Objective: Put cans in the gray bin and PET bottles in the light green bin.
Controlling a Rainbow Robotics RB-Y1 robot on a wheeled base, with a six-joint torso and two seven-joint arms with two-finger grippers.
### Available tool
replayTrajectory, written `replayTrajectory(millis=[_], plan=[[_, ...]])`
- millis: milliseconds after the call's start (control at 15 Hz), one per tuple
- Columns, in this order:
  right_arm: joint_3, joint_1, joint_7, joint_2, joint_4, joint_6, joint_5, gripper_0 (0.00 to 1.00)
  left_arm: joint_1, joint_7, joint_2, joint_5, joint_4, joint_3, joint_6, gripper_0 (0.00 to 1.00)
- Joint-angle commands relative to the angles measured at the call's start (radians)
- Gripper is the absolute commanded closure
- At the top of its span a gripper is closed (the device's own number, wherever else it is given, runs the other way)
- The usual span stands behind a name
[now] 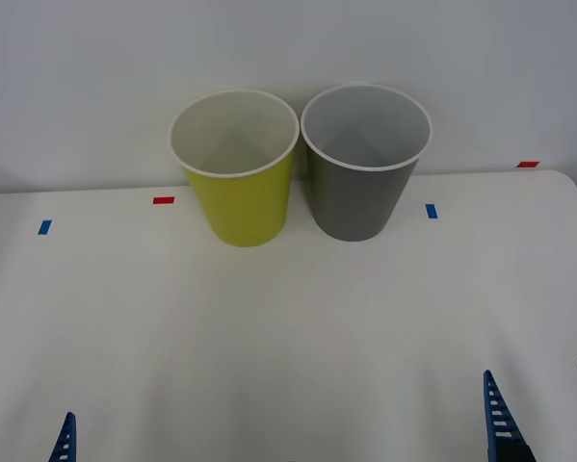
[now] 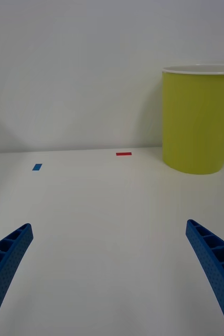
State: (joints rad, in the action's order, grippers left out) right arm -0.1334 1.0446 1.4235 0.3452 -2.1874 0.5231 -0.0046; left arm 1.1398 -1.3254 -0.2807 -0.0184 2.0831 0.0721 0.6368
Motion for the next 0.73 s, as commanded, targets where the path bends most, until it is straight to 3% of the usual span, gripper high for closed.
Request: replayTrajectory(millis=[67, 733], plan=[[0.0, 0.0, 0.0, 0.0, 0.0, 0.0, 0.0, 0.0, 0.0, 0.0, 0.0, 0.0, 0.0, 0.0, 0.0, 0.0], [0.0, 0.0, 0.0, 0.0, 0.0, 0.0, 0.0, 0.0, 0.0, 0.0, 0.0, 0.0, 0.0, 0.0, 0.0, 0.0]])
